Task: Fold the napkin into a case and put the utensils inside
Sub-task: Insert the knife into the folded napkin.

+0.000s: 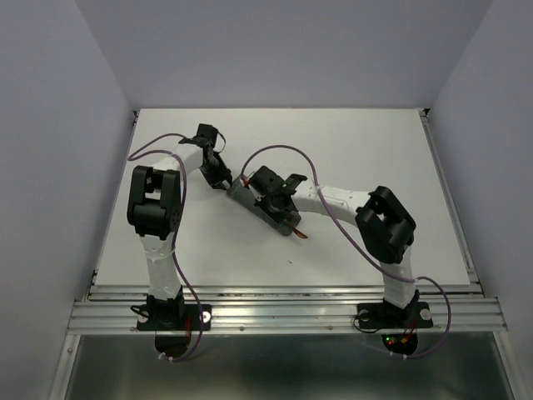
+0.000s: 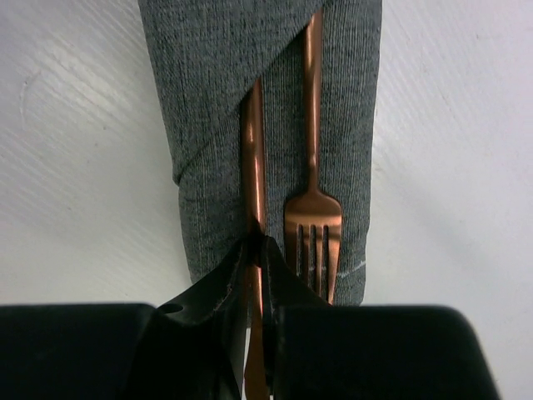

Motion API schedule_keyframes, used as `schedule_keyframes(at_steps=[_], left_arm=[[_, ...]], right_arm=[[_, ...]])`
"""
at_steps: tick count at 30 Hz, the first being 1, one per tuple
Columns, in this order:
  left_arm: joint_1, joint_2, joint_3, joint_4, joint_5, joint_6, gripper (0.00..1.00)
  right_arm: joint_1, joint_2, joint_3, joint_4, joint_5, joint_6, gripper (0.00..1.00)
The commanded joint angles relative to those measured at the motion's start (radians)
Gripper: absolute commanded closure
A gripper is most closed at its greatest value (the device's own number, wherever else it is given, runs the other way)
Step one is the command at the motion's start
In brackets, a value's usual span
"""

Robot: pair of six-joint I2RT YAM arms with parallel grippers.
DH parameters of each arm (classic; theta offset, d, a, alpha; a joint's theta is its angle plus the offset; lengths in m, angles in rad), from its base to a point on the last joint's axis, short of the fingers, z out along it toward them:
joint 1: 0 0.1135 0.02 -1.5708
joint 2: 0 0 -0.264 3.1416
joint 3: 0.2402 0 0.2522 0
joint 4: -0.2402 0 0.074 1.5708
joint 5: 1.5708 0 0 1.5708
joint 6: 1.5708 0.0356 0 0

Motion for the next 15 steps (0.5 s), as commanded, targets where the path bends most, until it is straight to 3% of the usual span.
schedule_keyframes(at_steps=[1,15], left_arm=[[-0.003,0.012,0.022,0.007,0.007,0.021,0.63],[-0.012,0.004,0.001,0.029,0.036,0.019,0.64]], right_arm=[[-0.005,0.033,0.093,-0.015,-0.015,-0.035,0.99],[-0.005,0.150,0.278,-0.041,-0.016,-0.089,0.99]])
